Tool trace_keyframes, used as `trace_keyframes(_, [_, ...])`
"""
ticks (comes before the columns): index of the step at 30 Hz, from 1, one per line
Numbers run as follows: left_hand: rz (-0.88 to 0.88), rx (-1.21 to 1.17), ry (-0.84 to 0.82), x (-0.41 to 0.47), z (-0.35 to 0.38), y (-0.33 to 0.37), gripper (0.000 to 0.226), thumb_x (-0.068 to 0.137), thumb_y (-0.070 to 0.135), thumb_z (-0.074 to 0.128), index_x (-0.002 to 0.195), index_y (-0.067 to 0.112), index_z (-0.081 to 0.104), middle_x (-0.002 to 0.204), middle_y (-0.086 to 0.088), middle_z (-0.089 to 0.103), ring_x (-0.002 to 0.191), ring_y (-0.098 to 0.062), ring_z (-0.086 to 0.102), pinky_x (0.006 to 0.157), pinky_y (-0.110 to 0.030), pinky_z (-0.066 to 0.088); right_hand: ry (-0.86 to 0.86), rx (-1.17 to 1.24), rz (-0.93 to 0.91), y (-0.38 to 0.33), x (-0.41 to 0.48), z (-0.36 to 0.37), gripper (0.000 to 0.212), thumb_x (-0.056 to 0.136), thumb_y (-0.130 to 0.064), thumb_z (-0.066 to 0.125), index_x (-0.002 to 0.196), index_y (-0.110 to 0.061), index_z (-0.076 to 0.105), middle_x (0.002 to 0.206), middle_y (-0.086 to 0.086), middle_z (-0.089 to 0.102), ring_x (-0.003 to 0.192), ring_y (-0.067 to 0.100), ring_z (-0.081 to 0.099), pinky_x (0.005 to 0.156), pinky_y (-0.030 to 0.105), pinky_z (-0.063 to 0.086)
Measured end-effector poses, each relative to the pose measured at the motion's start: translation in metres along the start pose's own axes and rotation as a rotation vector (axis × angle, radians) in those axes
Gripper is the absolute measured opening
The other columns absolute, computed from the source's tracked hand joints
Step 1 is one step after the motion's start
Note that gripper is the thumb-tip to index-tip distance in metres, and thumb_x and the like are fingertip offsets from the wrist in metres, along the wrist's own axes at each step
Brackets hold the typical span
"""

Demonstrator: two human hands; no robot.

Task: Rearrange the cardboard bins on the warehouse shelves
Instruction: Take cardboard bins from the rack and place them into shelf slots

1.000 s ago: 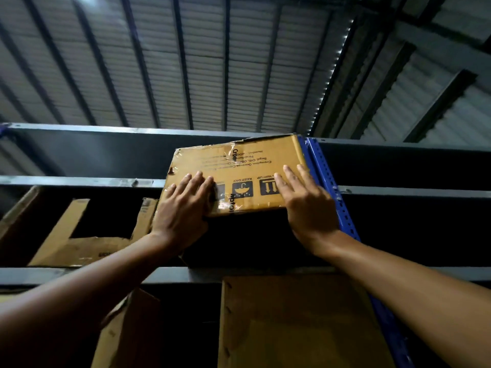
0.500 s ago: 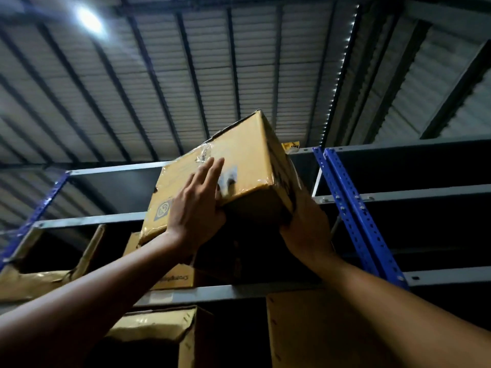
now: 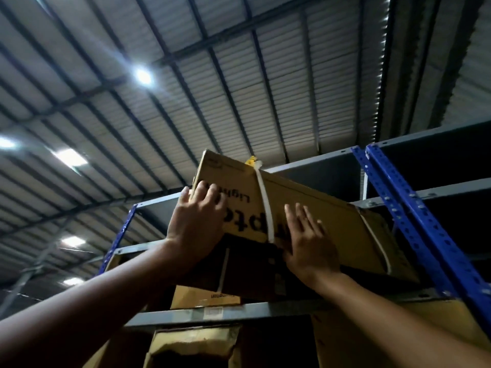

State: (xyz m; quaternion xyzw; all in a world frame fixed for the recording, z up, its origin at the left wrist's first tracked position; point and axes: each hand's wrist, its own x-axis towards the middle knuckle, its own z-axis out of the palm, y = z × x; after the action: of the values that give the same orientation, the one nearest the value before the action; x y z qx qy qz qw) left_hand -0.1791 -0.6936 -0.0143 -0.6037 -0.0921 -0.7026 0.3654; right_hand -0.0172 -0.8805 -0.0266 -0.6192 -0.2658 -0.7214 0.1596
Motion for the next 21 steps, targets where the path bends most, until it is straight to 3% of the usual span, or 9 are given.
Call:
trace_keyframes(2, [-0.015,0.111,-0.065,-0.007,0.005,0.006,0.066,0.056,0.029,0.068,0.116,0.002,0.066,0.122,-0.027,0.061,0.111,-0.047,0.059,0.090,-0.060,0.048,-0.140,-0.009,0.068,0.001,-0.001,0.006,0.080,0.093,-0.018,0.054,0.155,-0.019,0.004,0.162,0.010,0.006,0.149,0.028,0.005,0.118,0.045,0.018])
trace_keyframes(3, [0.011,0.127,-0.069,-0.009,0.008,0.011,0.070,0.057,0.028,0.068,0.121,0.001,0.064,0.127,-0.029,0.058,0.114,-0.048,0.057,0.091,-0.062,0.047,-0.140,-0.007,0.066,-0.003,-0.002,0.008,0.074,0.093,-0.011,0.050,0.155,-0.016,0.010,0.161,0.012,0.011,0.149,0.031,0.011,0.116,0.046,0.024])
trace_keyframes(6, [0.151,0.121,-0.028,-0.007,0.011,0.039,0.071,0.075,0.032,0.037,0.139,0.004,0.049,0.142,-0.027,0.046,0.128,-0.045,0.047,0.095,-0.063,0.044,0.051,0.054,-0.044,-0.023,-0.006,0.017,0.056,0.087,-0.002,0.036,0.142,-0.007,0.045,0.145,0.019,0.046,0.132,0.041,0.044,0.100,0.054,0.046])
trace_keyframes(9, [0.200,0.102,-0.040,-0.002,0.017,0.049,0.060,0.083,0.026,0.028,0.132,0.009,0.059,0.136,-0.023,0.054,0.123,-0.046,0.053,0.085,-0.064,0.050,0.151,0.069,-0.155,-0.023,-0.009,0.020,0.060,0.084,-0.009,0.025,0.136,-0.009,0.054,0.137,0.018,0.055,0.127,0.038,0.051,0.100,0.054,0.046])
trace_keyframes(12, [0.190,0.094,-0.025,-0.005,0.030,0.034,0.054,0.085,0.023,0.033,0.134,0.012,0.050,0.133,-0.021,0.057,0.121,-0.050,0.052,0.081,-0.068,0.049,0.212,0.023,-0.047,0.010,-0.008,0.023,0.051,0.092,-0.005,0.027,0.135,-0.011,0.054,0.137,0.020,0.054,0.127,0.038,0.052,0.100,0.057,0.044])
trace_keyframes(16, [0.173,0.069,0.058,-0.002,0.028,0.011,0.060,0.079,0.015,0.058,0.139,0.011,0.047,0.137,-0.022,0.053,0.122,-0.056,0.047,0.088,-0.071,0.044,0.308,0.012,-0.064,0.032,0.006,0.018,0.046,0.089,0.002,0.052,0.135,-0.008,0.053,0.135,0.022,0.054,0.124,0.040,0.053,0.098,0.058,0.045])
trace_keyframes(21, [0.041,0.003,0.090,0.006,-0.007,-0.050,0.060,0.081,0.023,0.036,0.138,0.011,0.050,0.136,-0.016,0.055,0.119,-0.049,0.054,0.092,-0.062,0.048,0.405,0.018,-0.139,-0.022,0.046,-0.028,0.039,0.092,-0.004,0.043,0.125,-0.009,0.063,0.126,0.013,0.064,0.116,0.034,0.061,0.093,0.048,0.050])
